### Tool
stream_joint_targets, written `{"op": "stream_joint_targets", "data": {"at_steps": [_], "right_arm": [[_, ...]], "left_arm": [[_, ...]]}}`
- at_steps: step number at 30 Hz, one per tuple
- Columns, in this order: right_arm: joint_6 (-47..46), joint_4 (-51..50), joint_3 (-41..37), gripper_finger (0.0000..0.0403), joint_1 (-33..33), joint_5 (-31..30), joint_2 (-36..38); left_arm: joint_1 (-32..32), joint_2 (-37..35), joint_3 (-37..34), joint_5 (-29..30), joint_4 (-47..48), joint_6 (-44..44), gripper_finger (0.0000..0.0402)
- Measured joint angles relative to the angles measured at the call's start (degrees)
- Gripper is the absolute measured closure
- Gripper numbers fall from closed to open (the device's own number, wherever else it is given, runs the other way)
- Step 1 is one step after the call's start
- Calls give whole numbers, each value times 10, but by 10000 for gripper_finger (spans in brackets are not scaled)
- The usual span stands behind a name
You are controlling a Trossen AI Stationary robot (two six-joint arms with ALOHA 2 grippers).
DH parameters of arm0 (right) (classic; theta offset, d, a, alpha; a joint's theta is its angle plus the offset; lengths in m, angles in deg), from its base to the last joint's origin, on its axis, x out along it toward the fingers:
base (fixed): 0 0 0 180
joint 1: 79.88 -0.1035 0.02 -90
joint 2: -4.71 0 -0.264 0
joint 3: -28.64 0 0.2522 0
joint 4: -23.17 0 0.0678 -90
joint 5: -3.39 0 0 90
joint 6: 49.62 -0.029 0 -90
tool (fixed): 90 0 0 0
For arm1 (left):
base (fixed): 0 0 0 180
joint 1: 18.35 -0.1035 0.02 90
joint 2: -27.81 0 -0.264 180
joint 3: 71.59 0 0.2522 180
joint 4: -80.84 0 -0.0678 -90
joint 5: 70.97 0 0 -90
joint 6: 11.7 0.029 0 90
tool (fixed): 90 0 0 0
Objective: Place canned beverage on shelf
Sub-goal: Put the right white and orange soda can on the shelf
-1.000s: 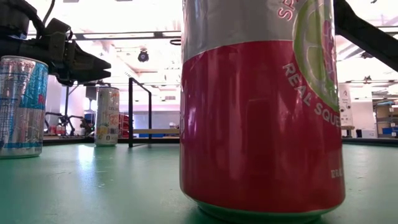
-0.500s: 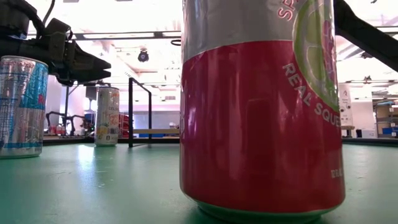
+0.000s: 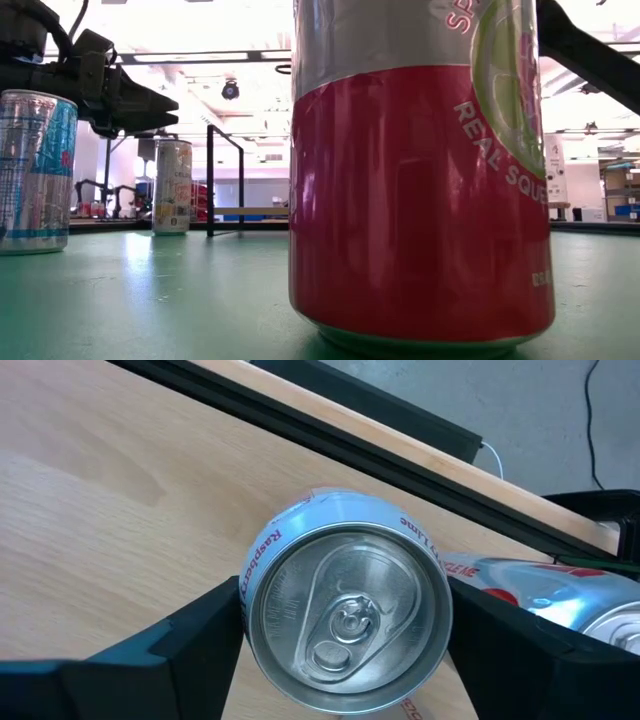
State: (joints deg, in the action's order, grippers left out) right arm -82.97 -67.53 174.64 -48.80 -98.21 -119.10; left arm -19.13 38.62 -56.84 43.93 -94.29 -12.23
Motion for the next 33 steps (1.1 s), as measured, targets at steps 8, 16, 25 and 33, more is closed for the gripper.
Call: {"op": "stream_joint_targets", "data": {"at_steps": [8,16,25,33], "right_arm": [[-5,13,-5,85,-2,-4,0],[-21,12,-5,81,-6,0,0],[-71,10,-5,72,-6,-5,0],[-110,5,-5,25,-8,-4,0]], "left_arm": [[0,0,0,0,0,0,70],[0,0,0,0,0,0,70],[0,0,0,0,0,0,70],[0,0,0,0,0,0,70]]}}
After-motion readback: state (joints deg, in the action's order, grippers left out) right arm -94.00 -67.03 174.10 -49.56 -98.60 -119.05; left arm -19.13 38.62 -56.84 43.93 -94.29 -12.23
